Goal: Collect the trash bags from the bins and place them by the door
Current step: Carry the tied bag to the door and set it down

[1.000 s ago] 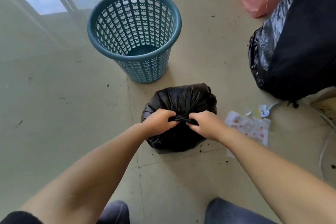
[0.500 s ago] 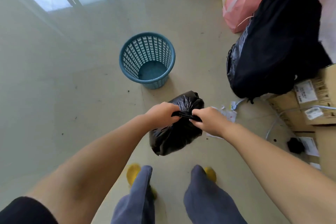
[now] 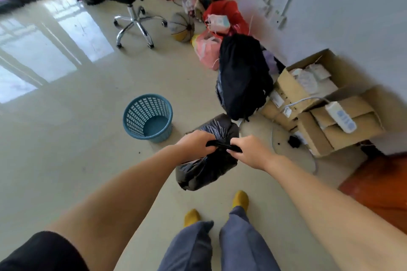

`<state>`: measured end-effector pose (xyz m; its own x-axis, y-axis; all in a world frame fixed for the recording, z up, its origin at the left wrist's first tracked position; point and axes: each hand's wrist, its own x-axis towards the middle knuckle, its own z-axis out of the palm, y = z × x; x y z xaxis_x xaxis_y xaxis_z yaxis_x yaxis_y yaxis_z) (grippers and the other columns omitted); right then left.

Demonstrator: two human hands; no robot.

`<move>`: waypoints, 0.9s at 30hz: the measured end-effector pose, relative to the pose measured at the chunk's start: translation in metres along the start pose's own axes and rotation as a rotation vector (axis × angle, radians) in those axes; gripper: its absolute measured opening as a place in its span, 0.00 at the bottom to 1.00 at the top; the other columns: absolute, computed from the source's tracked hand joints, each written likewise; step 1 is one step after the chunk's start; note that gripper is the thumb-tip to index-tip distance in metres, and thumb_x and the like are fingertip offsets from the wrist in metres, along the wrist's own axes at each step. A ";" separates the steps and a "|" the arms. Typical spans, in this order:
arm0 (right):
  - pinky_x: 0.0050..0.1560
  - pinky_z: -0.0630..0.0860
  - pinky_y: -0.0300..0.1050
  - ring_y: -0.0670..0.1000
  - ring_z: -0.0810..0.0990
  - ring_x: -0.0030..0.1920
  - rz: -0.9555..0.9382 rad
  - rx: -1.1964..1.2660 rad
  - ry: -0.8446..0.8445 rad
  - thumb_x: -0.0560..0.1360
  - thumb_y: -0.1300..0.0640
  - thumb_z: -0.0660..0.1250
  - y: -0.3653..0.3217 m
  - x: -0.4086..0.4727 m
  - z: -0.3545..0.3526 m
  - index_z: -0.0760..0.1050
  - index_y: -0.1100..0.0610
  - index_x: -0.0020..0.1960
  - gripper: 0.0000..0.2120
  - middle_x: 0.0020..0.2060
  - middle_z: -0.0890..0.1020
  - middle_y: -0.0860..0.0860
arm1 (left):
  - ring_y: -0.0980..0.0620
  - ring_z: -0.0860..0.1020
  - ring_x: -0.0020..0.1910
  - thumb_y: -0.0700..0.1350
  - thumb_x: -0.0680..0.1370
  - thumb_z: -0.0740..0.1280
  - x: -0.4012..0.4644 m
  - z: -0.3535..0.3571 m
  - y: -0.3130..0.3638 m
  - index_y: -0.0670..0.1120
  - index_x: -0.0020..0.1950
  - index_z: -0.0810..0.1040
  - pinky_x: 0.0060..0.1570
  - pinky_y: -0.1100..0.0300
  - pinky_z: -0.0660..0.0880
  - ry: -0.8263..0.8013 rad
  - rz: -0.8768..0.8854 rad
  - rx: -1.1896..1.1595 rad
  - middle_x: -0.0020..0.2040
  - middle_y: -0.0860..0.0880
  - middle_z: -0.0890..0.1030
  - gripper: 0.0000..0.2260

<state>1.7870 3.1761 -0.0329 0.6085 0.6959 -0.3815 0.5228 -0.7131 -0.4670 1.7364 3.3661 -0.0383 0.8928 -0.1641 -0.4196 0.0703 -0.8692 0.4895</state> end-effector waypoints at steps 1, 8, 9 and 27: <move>0.37 0.68 0.48 0.57 0.77 0.39 0.042 0.019 0.035 0.78 0.51 0.62 0.000 -0.017 -0.001 0.73 0.58 0.43 0.10 0.35 0.78 0.55 | 0.49 0.73 0.38 0.47 0.76 0.62 0.001 -0.001 0.010 0.46 0.41 0.75 0.40 0.54 0.73 -0.026 0.052 0.030 0.36 0.52 0.75 0.07; 0.37 0.72 0.50 0.54 0.77 0.36 0.336 0.166 0.238 0.78 0.50 0.61 0.008 -0.140 0.013 0.75 0.56 0.46 0.10 0.32 0.76 0.50 | 0.48 0.72 0.37 0.45 0.75 0.62 0.008 0.017 0.102 0.49 0.36 0.69 0.42 0.51 0.72 -0.240 0.365 0.200 0.32 0.52 0.71 0.08; 0.38 0.73 0.50 0.54 0.78 0.36 0.381 0.179 0.267 0.78 0.50 0.61 0.010 -0.159 0.018 0.75 0.56 0.47 0.10 0.33 0.78 0.52 | 0.48 0.73 0.37 0.44 0.75 0.62 0.008 0.023 0.118 0.49 0.36 0.69 0.41 0.51 0.72 -0.270 0.402 0.227 0.33 0.51 0.72 0.08; 0.28 0.58 0.41 0.46 0.64 0.25 0.972 0.310 0.579 0.79 0.50 0.59 0.027 -0.600 0.185 0.65 0.57 0.38 0.15 0.26 0.65 0.47 | 0.46 0.75 0.43 0.46 0.77 0.61 -0.162 0.291 0.461 0.44 0.48 0.76 0.43 0.55 0.71 -0.573 1.029 0.622 0.44 0.45 0.78 0.08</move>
<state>1.3256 2.7546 0.0358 0.8945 -0.3296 -0.3021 -0.4307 -0.8166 -0.3843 1.4949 2.8563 0.0333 0.0928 -0.9088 -0.4067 -0.8695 -0.2730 0.4116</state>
